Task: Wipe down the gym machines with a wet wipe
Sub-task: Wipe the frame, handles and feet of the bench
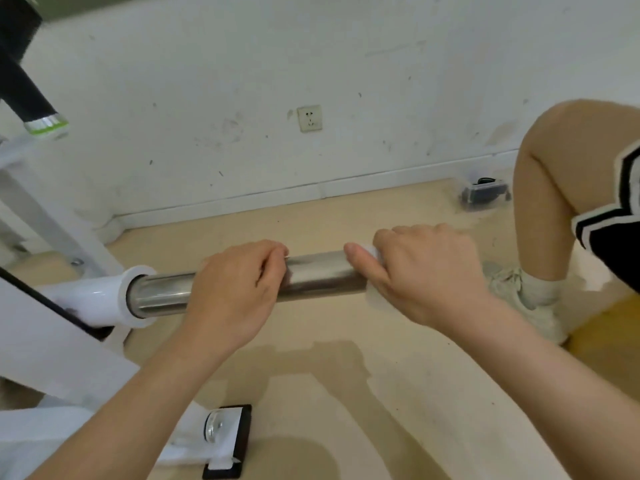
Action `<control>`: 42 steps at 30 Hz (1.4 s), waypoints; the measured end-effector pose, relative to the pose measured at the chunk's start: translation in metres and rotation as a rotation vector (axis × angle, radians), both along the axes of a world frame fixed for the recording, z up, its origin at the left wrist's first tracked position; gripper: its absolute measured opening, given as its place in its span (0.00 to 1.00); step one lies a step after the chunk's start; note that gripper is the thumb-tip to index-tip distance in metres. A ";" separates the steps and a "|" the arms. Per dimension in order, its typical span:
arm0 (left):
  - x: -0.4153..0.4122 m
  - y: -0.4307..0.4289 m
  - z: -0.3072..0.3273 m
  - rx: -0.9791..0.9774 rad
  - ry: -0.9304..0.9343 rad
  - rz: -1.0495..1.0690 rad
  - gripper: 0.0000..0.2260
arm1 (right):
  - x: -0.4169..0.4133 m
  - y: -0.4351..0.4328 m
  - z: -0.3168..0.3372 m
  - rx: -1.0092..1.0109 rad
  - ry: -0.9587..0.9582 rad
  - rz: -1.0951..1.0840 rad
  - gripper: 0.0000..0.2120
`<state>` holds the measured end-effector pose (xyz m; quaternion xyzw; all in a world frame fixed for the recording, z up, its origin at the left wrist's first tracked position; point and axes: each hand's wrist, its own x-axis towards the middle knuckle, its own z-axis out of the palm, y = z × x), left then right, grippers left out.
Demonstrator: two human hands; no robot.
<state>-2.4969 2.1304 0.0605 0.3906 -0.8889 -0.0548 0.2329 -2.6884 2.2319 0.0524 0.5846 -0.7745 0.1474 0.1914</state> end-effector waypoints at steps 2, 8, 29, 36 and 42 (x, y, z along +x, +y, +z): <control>-0.015 0.013 0.002 0.033 0.052 -0.090 0.17 | -0.020 -0.012 0.017 0.294 -0.272 0.037 0.34; -0.047 0.030 0.007 0.131 0.192 -0.146 0.16 | -0.015 -0.034 0.025 0.449 -0.328 0.089 0.25; -0.015 0.021 0.012 0.238 0.375 -0.045 0.10 | 0.057 -0.032 0.014 0.041 -0.010 0.286 0.04; -0.016 0.036 0.026 0.081 0.452 -0.043 0.11 | 0.081 -0.042 0.025 0.015 -0.382 0.511 0.10; -0.035 0.037 0.008 0.258 0.449 -0.176 0.28 | 0.042 -0.052 0.034 0.033 -0.964 0.520 0.06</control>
